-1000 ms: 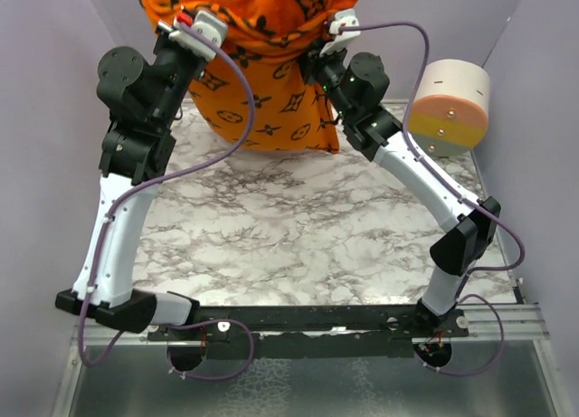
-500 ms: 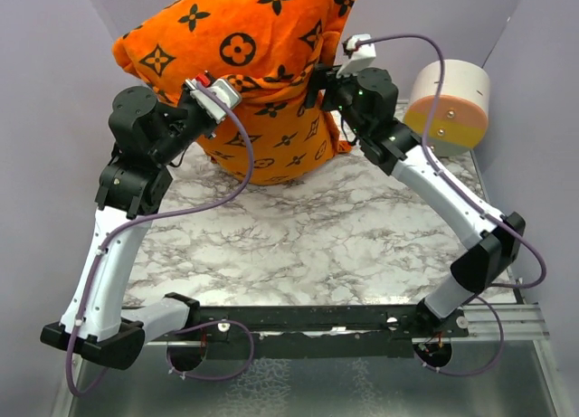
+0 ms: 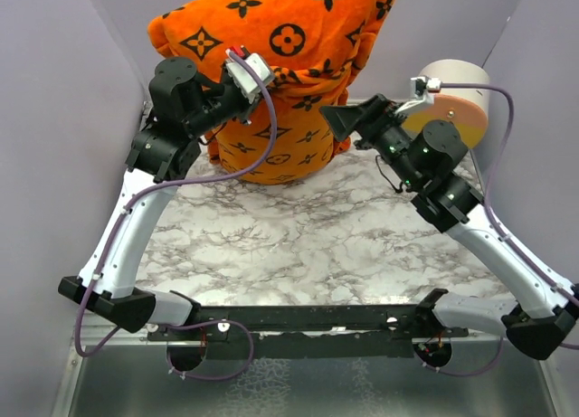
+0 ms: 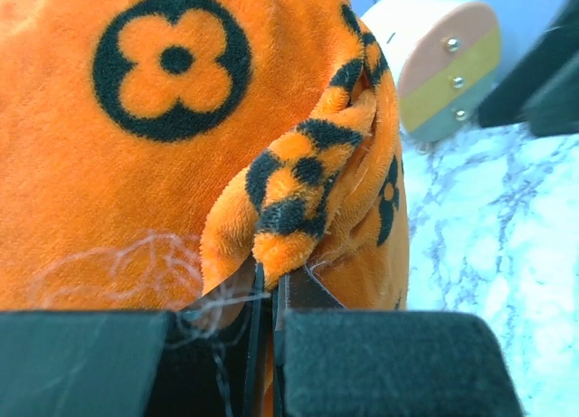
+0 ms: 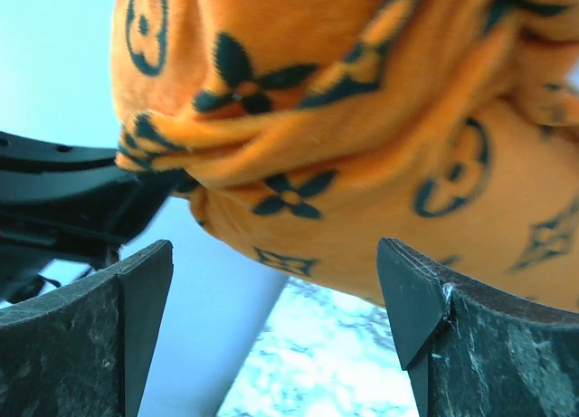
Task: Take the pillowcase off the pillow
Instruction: Remove the pillow from the pillowcase.
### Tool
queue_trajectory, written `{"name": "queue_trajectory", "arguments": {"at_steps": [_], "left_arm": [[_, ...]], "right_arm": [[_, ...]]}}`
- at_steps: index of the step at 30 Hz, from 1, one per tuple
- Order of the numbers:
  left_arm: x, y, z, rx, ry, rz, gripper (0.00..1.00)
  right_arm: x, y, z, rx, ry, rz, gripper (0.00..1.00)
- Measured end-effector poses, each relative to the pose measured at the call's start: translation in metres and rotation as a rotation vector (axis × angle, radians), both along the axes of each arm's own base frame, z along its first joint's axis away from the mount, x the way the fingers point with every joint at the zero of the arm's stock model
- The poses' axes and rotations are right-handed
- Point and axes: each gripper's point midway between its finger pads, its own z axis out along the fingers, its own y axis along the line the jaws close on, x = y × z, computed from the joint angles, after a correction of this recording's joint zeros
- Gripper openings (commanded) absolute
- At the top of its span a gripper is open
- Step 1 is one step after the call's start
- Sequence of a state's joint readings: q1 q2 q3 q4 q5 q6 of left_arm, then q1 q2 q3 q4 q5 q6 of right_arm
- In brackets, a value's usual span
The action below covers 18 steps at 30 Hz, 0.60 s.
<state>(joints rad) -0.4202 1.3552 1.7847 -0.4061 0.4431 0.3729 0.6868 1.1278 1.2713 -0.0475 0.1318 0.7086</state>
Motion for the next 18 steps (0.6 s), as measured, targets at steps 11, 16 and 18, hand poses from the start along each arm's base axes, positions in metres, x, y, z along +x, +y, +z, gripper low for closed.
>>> {"name": "queue_trajectory", "arguments": {"at_steps": [11,16,18], "left_arm": [[-0.019,-0.025,-0.009,0.028,0.029,-0.052,0.0],[-0.016,-0.017,-0.006,0.038,0.009,-0.009,0.0],[-0.017,-0.015,-0.005,0.042,0.004,-0.003,0.0]], "right_arm": [[0.033,0.058,-0.002,0.061,0.065,0.097,0.67],[0.038,0.057,-0.008,0.06,0.063,0.075,0.35],[0.04,0.055,-0.013,0.056,0.068,0.057,0.33]]}}
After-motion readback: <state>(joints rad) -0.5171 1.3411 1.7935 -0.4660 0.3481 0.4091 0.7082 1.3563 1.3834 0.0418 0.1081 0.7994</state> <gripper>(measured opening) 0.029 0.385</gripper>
